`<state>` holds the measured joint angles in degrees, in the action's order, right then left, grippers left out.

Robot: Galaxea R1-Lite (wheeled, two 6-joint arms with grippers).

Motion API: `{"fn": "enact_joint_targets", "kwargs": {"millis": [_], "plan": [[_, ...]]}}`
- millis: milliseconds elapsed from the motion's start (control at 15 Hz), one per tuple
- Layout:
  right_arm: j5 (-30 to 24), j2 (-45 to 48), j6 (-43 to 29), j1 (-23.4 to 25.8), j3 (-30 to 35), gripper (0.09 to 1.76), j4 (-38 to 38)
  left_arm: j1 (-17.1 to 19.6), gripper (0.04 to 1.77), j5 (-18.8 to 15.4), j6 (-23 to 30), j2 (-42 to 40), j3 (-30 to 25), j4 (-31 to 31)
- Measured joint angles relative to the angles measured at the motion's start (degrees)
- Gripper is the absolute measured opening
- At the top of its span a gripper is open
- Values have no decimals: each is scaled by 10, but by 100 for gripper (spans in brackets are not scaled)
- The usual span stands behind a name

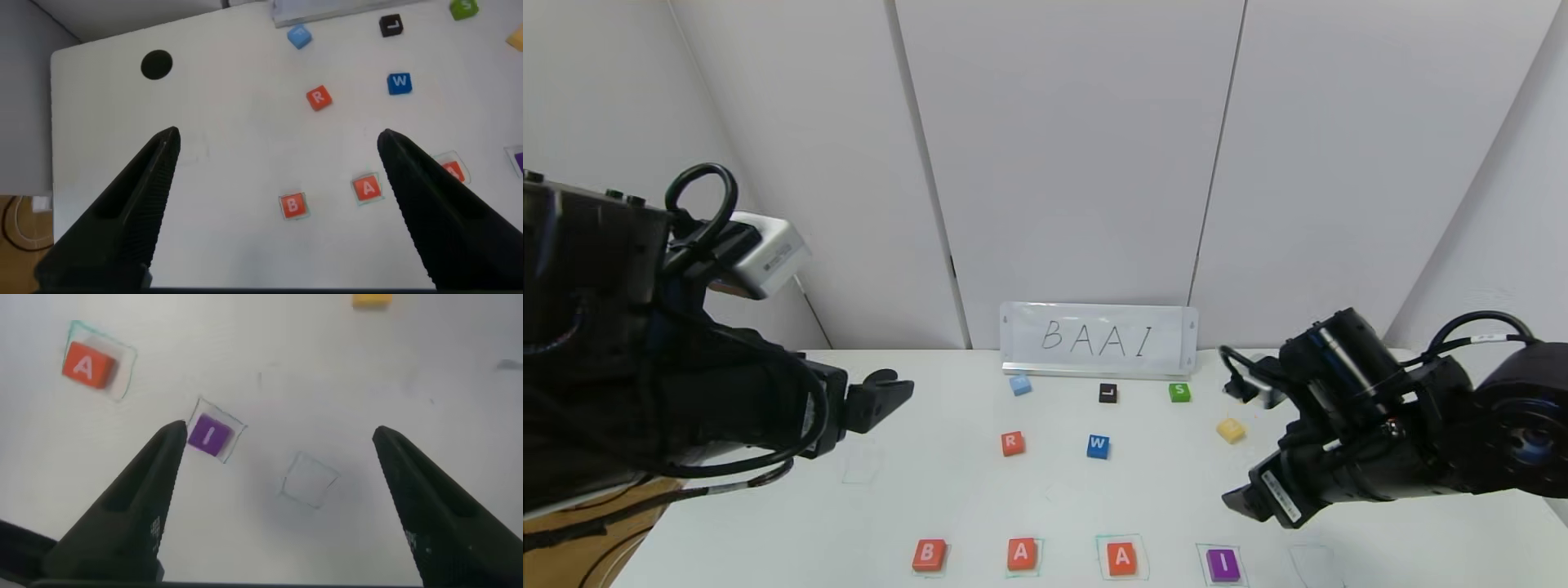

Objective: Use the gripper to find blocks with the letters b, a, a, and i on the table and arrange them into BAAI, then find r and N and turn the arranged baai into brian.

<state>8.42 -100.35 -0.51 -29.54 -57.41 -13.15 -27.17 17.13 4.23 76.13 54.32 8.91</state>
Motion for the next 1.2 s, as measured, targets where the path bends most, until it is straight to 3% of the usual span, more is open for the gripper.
{"fn": "enact_joint_targets", "kwargs": {"millis": [267,600,933,1200], "plan": [[59,72,-74,25,15,167,57,115,172,-45,-33,-4,-29,-51],[85,203,-47,88,78,169,114,219,172,-116,-69,-50,-82,-121],[88,394,-4,125,137,170,123,236,172,-154,-104,-181,-152,-153],[112,567,69,133,161,170,117,235,172,-162,-134,-322,-182,-106]]}}
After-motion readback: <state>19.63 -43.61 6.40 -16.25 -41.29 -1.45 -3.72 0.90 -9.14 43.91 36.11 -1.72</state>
